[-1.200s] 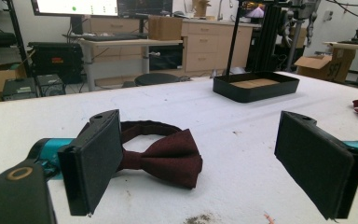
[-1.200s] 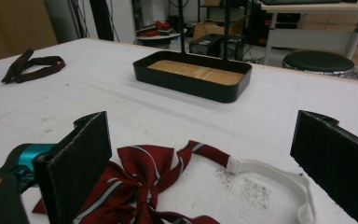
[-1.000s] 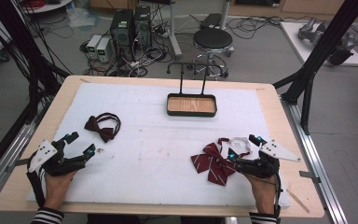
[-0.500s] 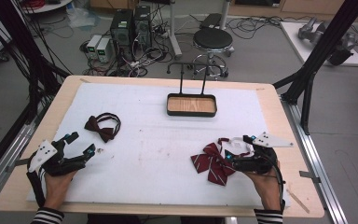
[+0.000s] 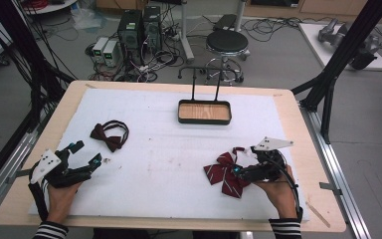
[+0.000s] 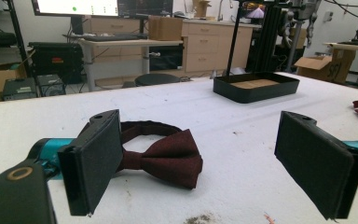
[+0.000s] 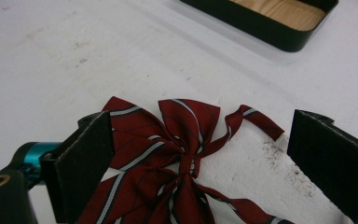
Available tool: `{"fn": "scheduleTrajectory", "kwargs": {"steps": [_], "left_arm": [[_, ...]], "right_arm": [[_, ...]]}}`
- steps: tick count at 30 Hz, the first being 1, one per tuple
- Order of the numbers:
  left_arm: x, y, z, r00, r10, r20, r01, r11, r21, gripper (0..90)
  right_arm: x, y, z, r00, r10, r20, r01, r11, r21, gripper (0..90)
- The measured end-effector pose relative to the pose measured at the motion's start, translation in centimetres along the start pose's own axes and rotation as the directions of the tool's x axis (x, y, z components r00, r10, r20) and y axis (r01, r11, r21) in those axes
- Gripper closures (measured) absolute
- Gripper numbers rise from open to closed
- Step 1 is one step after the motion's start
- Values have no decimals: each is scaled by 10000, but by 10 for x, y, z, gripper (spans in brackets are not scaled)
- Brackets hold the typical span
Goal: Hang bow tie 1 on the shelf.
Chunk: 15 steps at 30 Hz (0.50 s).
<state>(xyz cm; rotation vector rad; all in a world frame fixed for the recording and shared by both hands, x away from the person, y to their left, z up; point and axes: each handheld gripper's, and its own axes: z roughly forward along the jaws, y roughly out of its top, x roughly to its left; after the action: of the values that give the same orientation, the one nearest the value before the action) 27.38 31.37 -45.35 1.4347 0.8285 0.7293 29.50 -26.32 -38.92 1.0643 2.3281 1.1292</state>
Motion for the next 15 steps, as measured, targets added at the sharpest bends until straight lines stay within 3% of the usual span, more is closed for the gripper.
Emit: {"fn": "scheduleTrajectory", "kwargs": {"steps": [3, 15], "left_arm": [[0, 0, 0, 10000, 9, -2, -9, 10000, 6, 155], [0, 0, 0, 10000, 7, -8, -7, 10000, 10, 155]], "right_arm": [[1, 2, 3, 9998, -202, -82, 204, 9994, 280, 155], [2, 6, 14, 9988, -449, -210, 473, 9904, 1299, 219]]}}
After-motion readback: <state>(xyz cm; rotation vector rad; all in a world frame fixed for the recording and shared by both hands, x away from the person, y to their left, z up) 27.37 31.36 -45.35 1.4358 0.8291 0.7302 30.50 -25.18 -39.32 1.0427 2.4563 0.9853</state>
